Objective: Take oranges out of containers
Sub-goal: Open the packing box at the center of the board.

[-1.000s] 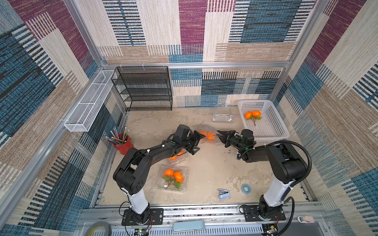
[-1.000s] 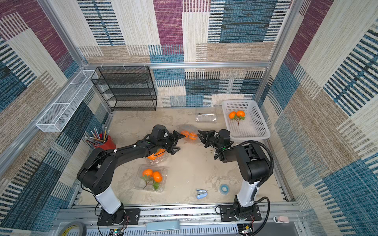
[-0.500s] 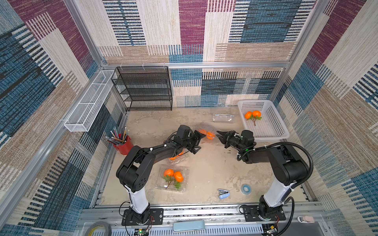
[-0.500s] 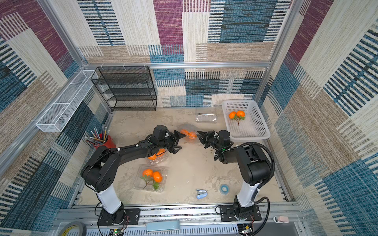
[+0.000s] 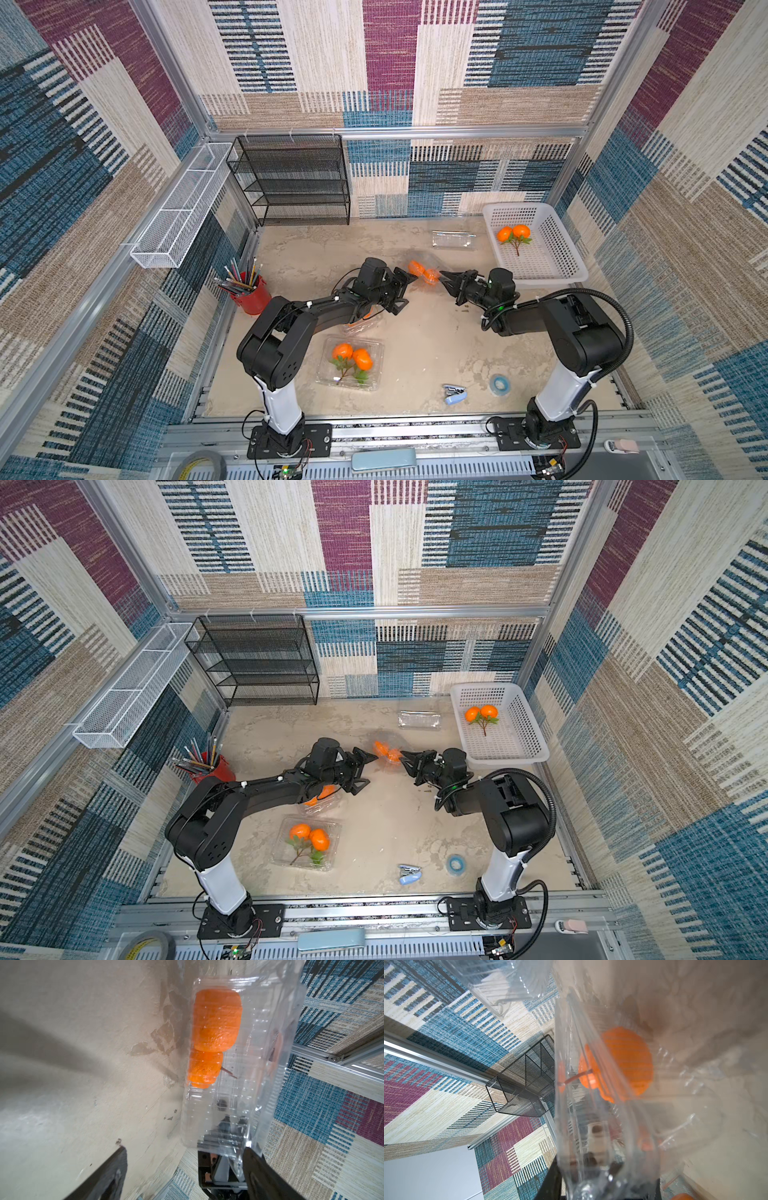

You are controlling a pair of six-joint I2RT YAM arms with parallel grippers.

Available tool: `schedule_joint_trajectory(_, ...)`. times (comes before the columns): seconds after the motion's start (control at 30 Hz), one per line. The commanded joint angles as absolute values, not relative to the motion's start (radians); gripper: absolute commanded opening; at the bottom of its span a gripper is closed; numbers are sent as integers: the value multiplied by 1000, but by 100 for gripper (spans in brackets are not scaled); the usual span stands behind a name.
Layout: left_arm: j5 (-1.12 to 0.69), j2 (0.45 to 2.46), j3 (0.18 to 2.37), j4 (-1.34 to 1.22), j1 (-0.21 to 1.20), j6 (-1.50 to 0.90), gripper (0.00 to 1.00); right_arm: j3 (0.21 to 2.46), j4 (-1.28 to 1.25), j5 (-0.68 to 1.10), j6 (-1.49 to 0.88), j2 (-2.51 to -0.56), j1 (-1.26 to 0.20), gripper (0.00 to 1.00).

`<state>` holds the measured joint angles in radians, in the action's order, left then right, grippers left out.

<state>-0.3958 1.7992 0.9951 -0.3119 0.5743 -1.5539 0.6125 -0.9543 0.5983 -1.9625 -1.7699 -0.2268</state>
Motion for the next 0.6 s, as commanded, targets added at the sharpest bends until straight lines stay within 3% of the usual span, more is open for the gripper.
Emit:
schedule_joint_trajectory(0.0,-379,1784,986,-345,573,-1568,87,614,-1012,595,-1976,-1772,-225,23)
schedule_joint_trajectory(0.57,-385,1832,1022,-377,583,-1572,87,590,-960,616,-1944,-1733,-241,21)
